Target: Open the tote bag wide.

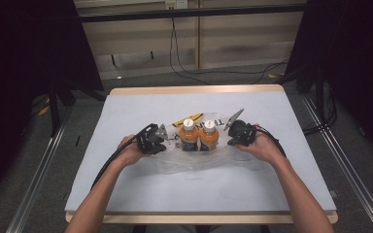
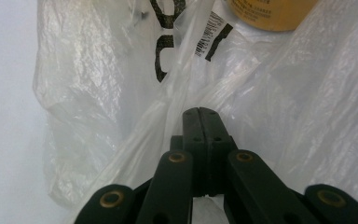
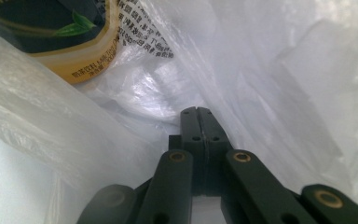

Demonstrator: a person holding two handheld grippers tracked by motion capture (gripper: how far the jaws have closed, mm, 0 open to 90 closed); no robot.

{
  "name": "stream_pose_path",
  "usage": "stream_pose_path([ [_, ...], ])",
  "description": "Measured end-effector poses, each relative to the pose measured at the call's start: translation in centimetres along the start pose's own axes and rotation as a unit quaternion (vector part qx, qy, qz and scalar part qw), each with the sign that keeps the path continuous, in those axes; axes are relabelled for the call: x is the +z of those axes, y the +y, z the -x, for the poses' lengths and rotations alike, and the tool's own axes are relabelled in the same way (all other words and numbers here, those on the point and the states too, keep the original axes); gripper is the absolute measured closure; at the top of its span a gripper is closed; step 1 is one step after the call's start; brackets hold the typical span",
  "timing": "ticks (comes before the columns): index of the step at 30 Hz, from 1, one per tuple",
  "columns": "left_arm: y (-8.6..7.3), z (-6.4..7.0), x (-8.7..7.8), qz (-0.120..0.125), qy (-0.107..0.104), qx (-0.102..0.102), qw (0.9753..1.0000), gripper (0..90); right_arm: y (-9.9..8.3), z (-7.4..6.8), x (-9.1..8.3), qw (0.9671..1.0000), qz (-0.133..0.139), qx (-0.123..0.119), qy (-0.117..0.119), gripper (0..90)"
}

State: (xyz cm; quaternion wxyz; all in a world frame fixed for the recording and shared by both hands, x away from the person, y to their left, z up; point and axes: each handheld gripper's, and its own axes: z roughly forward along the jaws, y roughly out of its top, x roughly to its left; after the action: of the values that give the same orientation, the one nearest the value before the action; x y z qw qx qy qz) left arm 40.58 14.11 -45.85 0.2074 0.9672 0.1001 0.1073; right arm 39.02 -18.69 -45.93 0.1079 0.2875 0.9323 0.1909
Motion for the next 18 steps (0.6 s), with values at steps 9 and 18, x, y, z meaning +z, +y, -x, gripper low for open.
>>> stream_pose_path([
  [9, -0.3, -0.3, -0.1, -0.004, -0.001, 0.000, 1.0000, 90.0, -0.3, 0.3, -0.2, 0.9999, -0.006, -0.002, -0.010, 90.0],
  [18, -1.0, -0.4, -0.5, -0.031, 0.031, 0.014, 0.9989, 90.0, -2.4, 1.2, -1.1, 0.9993, -0.024, 0.000, -0.028, 90.0],
])
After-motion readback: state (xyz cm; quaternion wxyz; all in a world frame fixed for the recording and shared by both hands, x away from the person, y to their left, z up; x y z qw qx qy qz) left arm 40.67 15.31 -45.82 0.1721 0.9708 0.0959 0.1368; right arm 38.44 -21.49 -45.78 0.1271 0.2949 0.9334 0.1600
